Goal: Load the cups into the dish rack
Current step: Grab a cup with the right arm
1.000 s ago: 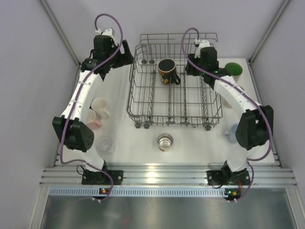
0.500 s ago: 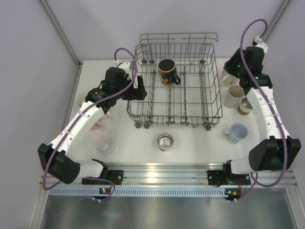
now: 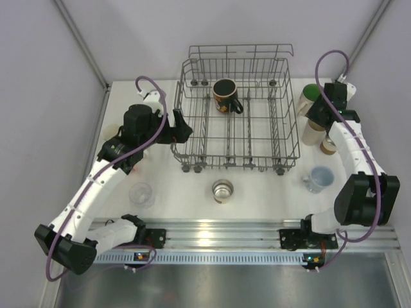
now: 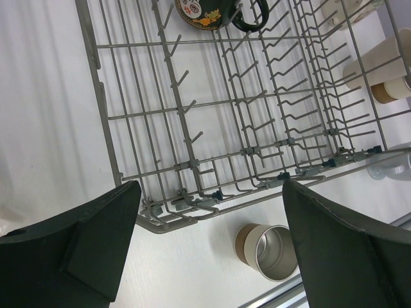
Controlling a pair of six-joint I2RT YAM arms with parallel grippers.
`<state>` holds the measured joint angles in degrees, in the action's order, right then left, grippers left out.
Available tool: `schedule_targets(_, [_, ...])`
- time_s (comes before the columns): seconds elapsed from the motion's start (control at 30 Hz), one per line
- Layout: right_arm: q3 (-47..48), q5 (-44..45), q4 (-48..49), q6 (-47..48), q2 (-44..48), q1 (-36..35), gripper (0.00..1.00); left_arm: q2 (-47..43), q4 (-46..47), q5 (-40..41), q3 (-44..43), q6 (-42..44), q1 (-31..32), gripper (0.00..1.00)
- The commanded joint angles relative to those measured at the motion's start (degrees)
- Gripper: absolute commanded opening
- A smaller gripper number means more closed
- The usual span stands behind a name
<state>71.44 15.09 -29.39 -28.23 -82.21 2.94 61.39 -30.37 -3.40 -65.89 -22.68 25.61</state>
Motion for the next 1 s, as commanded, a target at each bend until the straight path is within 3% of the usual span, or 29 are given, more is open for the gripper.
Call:
schedule_targets(0.0, [-0.33, -4.27, 7.32, 8.70, -1.71, 0.93, 0.47, -1.44, 3.74, -1.43, 0.41, -1.05, -0.03, 0.98])
schedule_targets(0.33, [2.03, -6.74, 7.59, 13.55, -9.89, 0.93, 0.47, -2.41, 3.65, -2.84, -0.64, -1.76, -0.12, 0.98])
schedule_targets(0.57, [4.32, -5.25, 6.54, 14.96, -13.05, 0.84, 0.41, -2.41, 4.27, -3.54, -2.31, -2.98, -0.03, 0.98])
schedule_targets(0.67, [5.02, -5.25, 6.36, 14.96, -13.76, 0.84, 0.29, -2.50, 5.06, -4.68, -2.31, -3.43, -0.03, 0.98])
schedule_targets(0.7, [5.20, -4.99, 6.19, 14.70, -13.76, 0.84, 0.20, -2.50, 5.32, -4.95, -2.32, -3.60, -0.03, 0.98])
schedule_targets(0.8, [6.08, -3.41, 5.66, 14.61, -12.63, 0.84, 0.04, -2.67, 5.76, -6.27, -2.49, -4.13, -0.12, 0.98])
schedule_targets(0.97, [9.41, -2.17, 3.64, 14.96, -9.72, 0.84, 0.00, -3.29, 6.46, -5.92, -2.32, -4.74, -0.03, 0.98])
